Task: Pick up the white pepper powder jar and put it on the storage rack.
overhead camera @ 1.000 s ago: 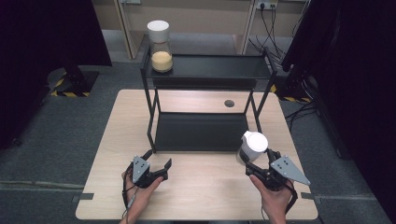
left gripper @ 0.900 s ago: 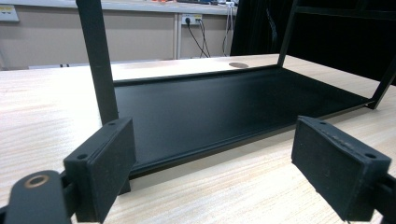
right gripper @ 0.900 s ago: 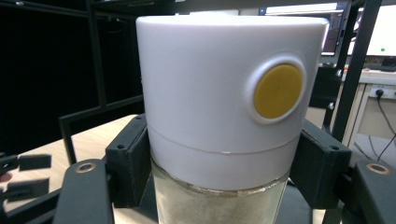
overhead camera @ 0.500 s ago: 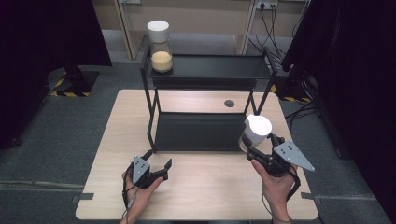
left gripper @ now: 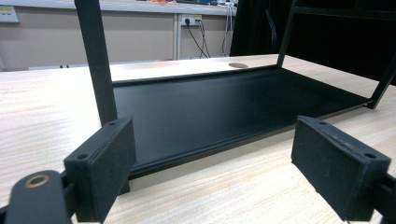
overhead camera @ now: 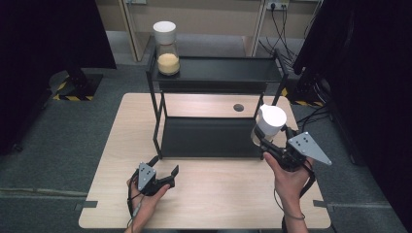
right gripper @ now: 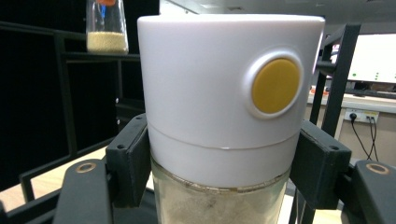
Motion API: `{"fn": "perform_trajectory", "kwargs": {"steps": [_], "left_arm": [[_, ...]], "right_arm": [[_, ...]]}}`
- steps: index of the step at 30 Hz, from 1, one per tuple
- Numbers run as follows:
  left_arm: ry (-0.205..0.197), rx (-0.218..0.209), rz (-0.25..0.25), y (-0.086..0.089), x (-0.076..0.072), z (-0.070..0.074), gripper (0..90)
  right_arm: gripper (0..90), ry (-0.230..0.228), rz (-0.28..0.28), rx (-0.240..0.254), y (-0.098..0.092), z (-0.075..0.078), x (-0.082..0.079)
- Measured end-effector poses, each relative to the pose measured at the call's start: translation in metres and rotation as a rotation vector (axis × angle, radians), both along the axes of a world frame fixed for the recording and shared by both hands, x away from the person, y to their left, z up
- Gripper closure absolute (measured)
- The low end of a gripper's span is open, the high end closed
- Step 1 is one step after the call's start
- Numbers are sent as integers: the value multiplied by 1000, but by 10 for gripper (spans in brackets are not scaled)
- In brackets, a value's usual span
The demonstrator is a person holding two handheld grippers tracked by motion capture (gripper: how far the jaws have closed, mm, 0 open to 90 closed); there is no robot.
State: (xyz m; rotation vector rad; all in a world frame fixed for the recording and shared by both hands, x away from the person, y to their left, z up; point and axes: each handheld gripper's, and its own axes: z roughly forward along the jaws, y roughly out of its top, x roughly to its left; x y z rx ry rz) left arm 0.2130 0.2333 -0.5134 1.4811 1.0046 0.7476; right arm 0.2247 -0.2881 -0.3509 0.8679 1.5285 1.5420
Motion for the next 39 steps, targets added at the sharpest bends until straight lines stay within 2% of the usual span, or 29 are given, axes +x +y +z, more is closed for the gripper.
{"fn": "perform_trajectory", "kwargs": {"steps": [22, 28, 39], "left_arm": [[2, -3, 0, 0, 0, 0, 132], [2, -3, -1, 0, 0, 0, 132], [4, -5, -2, 0, 0, 0, 132]], "right_arm": [[308, -26, -39, 20, 9, 44, 22], [308, -25, -54, 15, 11, 61, 29], [308, -24, -70, 11, 14, 80, 39]]}}
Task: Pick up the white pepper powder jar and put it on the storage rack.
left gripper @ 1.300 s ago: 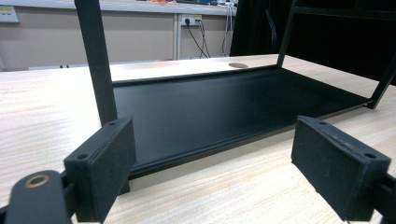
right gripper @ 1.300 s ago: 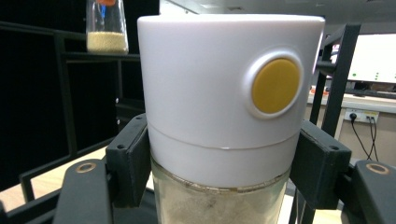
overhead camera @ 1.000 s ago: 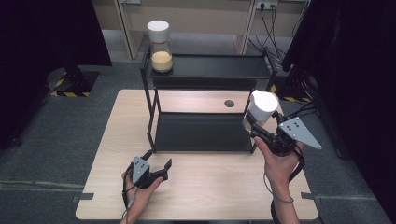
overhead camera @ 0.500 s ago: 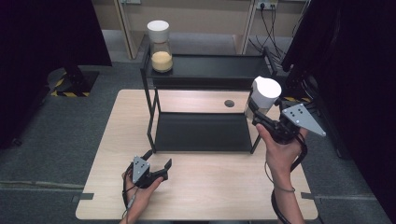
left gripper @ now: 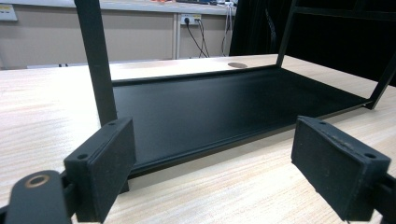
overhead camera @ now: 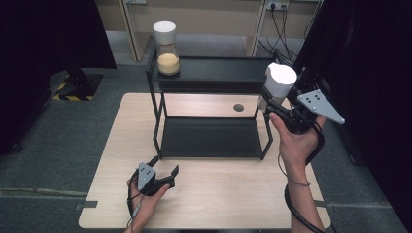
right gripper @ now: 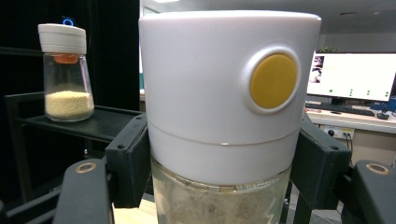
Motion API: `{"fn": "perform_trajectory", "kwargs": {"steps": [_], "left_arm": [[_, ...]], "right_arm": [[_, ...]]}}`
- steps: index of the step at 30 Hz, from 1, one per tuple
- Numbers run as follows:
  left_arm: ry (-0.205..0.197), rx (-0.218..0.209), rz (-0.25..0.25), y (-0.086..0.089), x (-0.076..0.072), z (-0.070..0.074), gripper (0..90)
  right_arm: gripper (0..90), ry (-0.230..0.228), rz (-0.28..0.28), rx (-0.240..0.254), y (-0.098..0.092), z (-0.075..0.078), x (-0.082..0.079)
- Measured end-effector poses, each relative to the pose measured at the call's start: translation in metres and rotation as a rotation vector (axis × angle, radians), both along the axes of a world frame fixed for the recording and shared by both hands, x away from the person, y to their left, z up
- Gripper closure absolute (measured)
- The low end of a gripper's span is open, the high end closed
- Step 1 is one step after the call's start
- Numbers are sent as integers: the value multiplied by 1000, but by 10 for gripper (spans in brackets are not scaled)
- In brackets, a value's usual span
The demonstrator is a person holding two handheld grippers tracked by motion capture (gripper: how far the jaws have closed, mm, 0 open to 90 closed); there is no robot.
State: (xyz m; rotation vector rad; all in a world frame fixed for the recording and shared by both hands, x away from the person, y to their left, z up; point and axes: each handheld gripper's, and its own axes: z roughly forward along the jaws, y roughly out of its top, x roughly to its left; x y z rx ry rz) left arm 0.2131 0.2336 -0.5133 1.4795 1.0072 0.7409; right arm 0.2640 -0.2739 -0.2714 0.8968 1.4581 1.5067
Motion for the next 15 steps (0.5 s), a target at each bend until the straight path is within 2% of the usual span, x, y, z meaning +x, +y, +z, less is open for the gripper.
{"fn": "perform_trajectory", "kwargs": {"steps": [15], "left_arm": [[1, 1, 1, 0, 0, 0, 132]], "right_arm": [[308, 10, -19, -2, 5, 23, 17]]}}
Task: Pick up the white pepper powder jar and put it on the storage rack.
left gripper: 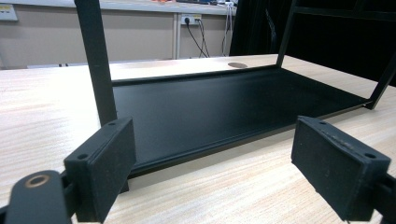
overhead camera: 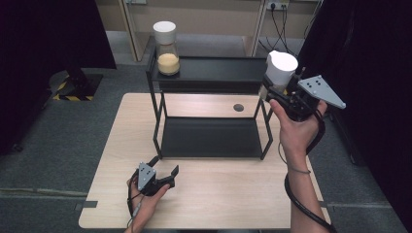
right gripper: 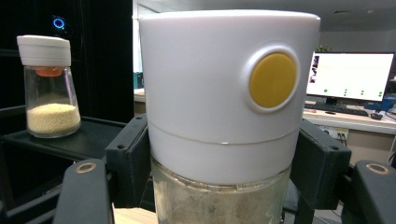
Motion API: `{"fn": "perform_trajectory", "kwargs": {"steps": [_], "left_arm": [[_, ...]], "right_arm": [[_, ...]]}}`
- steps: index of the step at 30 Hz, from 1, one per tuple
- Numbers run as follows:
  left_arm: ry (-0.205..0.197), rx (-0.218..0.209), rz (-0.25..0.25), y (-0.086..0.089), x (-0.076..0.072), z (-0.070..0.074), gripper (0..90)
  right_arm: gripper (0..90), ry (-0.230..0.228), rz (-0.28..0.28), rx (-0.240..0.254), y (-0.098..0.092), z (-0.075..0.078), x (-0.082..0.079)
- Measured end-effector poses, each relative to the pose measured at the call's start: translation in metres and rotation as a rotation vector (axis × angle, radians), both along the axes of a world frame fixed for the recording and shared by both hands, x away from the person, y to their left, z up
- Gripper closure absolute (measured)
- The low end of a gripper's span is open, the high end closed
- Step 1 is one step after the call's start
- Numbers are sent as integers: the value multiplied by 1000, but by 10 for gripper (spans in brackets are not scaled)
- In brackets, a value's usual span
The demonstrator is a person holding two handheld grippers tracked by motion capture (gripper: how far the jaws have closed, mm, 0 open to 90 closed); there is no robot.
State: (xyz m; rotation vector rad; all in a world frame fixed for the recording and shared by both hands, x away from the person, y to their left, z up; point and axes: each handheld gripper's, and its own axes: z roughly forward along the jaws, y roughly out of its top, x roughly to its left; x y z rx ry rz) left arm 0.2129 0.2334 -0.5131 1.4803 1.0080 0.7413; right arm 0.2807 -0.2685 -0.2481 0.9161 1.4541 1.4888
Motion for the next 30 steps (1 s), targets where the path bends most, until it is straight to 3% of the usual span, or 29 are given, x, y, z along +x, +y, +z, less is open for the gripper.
{"fn": "perform_trajectory", "kwargs": {"steps": [16, 30], "left_arm": [[0, 1, 0, 0, 0, 0, 132], [-1, 2, -2, 0, 0, 0, 132]], "right_arm": [[307, 18, -29, 30, 1, 19, 21], [307, 56, -53, 53, 6, 31, 50]]}}
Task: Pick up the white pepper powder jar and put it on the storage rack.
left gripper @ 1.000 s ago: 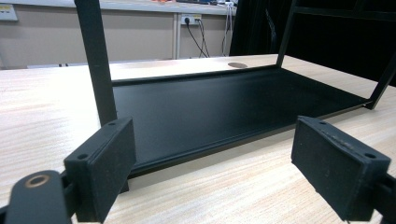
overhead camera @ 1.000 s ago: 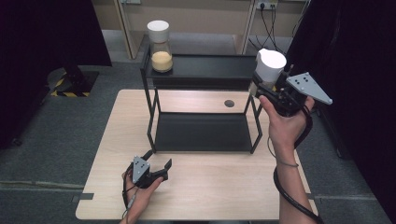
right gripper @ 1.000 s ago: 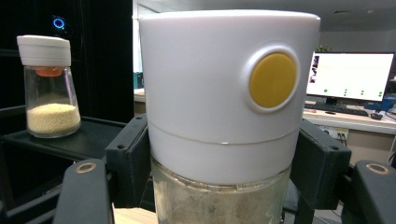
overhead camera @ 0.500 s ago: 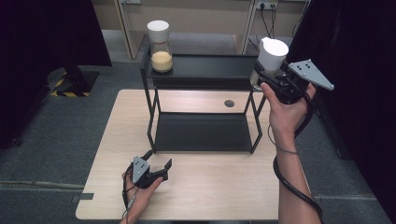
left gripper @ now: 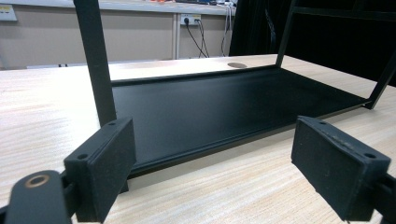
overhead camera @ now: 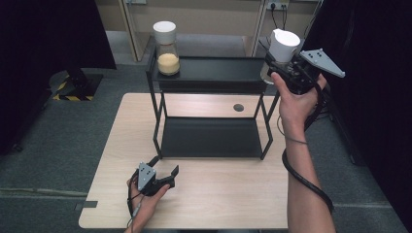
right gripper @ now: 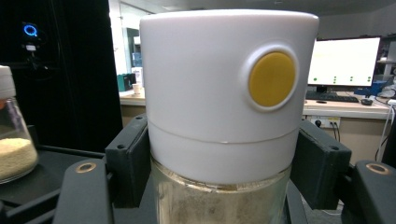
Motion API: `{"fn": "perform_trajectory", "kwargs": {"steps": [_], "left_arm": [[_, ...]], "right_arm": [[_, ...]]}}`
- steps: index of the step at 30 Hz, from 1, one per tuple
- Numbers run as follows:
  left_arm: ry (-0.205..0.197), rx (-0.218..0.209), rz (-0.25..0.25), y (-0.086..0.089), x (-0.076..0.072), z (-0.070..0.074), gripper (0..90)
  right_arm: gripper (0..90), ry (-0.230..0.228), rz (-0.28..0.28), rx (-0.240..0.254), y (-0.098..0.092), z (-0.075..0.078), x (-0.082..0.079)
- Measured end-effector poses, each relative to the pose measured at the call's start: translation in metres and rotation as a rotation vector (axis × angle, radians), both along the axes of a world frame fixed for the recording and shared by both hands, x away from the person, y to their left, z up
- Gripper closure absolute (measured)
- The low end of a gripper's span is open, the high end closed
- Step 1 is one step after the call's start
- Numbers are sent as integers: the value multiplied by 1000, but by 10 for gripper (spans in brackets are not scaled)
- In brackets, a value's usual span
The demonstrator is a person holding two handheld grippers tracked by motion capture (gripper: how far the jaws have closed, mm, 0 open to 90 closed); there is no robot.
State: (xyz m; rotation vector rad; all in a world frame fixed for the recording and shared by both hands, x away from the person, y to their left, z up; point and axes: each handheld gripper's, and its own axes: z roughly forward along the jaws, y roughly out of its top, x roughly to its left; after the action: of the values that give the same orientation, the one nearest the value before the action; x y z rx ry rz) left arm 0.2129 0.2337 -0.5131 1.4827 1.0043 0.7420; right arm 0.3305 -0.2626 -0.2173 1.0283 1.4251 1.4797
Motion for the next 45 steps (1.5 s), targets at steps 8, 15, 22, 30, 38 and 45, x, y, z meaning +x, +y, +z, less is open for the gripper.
{"fn": "perform_trajectory", "kwargs": {"steps": [8, 15, 22, 30, 38, 45], "left_arm": [[-1, 3, -1, 0, 0, 0, 132], [-1, 1, -1, 0, 0, 0, 132], [1, 0, -3, 0, 0, 0, 132], [0, 1, -3, 0, 0, 0, 132], [1, -1, -4, 0, 0, 0, 132], [1, 0, -4, 0, 0, 0, 132]], "right_arm": [[307, 28, -22, -5, 4, 3, 17], [307, 54, -35, -17, 9, 5, 32], [307, 73, -49, -18, 12, 4, 45], [307, 82, -53, -17, 12, 2, 53], [307, 90, -62, -21, 14, 4, 61], [307, 82, -63, -27, 16, 2, 64]]}}
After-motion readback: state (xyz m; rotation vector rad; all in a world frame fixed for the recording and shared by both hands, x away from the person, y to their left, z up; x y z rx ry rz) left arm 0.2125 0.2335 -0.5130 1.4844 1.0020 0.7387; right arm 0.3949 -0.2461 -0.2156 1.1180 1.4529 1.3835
